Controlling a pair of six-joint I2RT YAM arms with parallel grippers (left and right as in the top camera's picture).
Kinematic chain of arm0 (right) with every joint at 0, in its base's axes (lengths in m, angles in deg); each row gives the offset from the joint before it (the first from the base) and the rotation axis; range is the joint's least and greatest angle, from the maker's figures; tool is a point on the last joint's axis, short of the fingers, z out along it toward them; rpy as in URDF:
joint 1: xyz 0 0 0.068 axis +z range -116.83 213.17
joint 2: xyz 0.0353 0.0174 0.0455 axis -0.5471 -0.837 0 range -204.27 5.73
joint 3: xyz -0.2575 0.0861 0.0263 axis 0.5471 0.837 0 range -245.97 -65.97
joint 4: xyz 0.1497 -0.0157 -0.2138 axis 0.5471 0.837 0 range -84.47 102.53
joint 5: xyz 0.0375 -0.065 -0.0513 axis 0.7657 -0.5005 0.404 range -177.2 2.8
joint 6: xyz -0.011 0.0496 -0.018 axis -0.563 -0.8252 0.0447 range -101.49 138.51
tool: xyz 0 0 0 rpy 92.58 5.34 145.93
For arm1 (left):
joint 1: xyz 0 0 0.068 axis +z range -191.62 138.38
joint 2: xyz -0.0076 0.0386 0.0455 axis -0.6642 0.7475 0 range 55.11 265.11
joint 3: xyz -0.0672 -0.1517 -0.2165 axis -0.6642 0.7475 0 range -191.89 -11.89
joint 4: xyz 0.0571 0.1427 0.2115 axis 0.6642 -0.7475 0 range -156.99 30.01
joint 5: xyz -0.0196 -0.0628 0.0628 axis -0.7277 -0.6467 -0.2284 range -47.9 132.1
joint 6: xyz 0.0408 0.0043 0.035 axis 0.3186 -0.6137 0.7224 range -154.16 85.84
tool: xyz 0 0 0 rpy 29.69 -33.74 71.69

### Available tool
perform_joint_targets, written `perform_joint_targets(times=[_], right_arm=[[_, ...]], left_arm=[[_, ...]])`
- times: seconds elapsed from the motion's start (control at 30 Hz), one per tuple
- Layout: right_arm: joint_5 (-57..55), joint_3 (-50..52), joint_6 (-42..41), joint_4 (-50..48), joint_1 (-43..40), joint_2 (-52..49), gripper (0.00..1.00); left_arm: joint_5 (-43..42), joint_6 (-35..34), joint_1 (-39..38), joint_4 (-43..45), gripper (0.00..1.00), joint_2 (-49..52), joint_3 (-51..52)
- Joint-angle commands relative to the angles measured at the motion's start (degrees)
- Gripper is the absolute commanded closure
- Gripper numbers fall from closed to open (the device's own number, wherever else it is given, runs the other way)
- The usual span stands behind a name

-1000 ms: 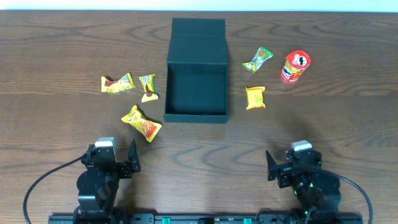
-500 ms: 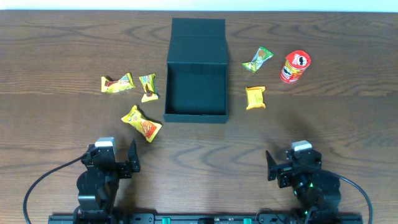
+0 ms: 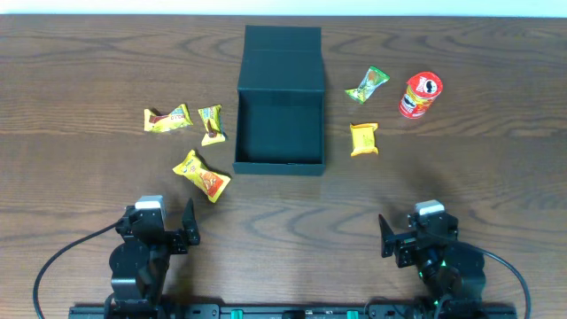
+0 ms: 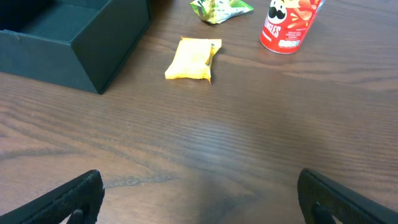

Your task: Pack container

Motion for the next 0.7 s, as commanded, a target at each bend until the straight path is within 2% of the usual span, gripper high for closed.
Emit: perform_joint_targets(times=[0.0, 0.33, 0.4, 0.47, 0.57, 0.67], right_arm=[[-0.15, 0.63, -0.85, -0.02, -0.79, 0.42, 0.01], [0.46, 0.61, -0.98, -1.42, -0.79, 0.42, 0.01], [2.84, 0.63, -4.85, -4.59, -0.79, 0.42, 0.01], [7.50, 0.63, -13.00, -9.94, -0.79, 0.42, 0.01], [14.88, 0.63, -36.50, -15.69, -0.79, 0.42, 0.01], [14.05, 0.63, -45.24, -17.16, -0.79, 0.42, 0.01]], left_arm=[[0.04, -0.20, 0.28, -0.04, 0.04, -0.33, 0.98], [0.04, -0.20, 0.31, -0.04, 0.04, -0.33, 0.98], [0.04, -0.20, 0.31, -0.04, 0.05, -0.33, 0.98], [0.04, -0.20, 0.31, -0.04, 0.04, -0.33, 0.98], [0.04, -0.20, 0.28, -0.04, 0.05, -0.33, 0.98], [0.04, -0.20, 0.31, -0.04, 0.05, -0.33, 0.98]])
